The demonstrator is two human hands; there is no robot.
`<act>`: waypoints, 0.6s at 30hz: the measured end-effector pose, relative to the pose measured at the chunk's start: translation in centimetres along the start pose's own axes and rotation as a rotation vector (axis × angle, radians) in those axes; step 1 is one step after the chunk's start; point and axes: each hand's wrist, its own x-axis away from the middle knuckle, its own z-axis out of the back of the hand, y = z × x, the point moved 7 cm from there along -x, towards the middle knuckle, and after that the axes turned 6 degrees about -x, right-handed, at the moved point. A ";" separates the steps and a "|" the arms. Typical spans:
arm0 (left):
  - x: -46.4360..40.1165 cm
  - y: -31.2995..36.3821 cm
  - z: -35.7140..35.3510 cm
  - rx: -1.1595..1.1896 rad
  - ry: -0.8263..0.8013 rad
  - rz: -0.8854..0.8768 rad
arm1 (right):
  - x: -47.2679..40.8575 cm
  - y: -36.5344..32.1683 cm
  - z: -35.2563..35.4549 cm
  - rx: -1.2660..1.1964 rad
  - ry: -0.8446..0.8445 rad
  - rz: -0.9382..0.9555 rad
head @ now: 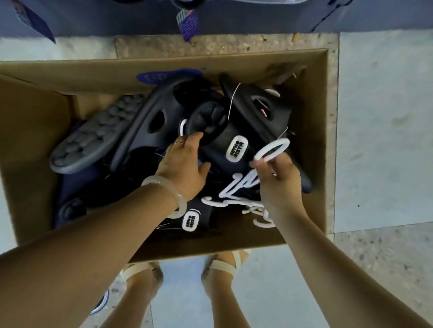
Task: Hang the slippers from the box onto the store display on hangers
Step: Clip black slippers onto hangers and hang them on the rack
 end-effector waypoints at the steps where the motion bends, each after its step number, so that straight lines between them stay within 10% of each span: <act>1: -0.3 0.5 0.3 0.002 0.015 -0.004 | 0.3 -1.0 0.5 0.029 -0.032 0.064; 12: -4.3 2.8 -3.0 0.176 -0.120 0.097 | -6.8 -4.3 3.4 0.370 -0.039 0.020; 18: -3.8 1.0 -1.1 0.269 -0.083 0.107 | -8.2 -2.3 1.0 0.155 -0.121 -0.181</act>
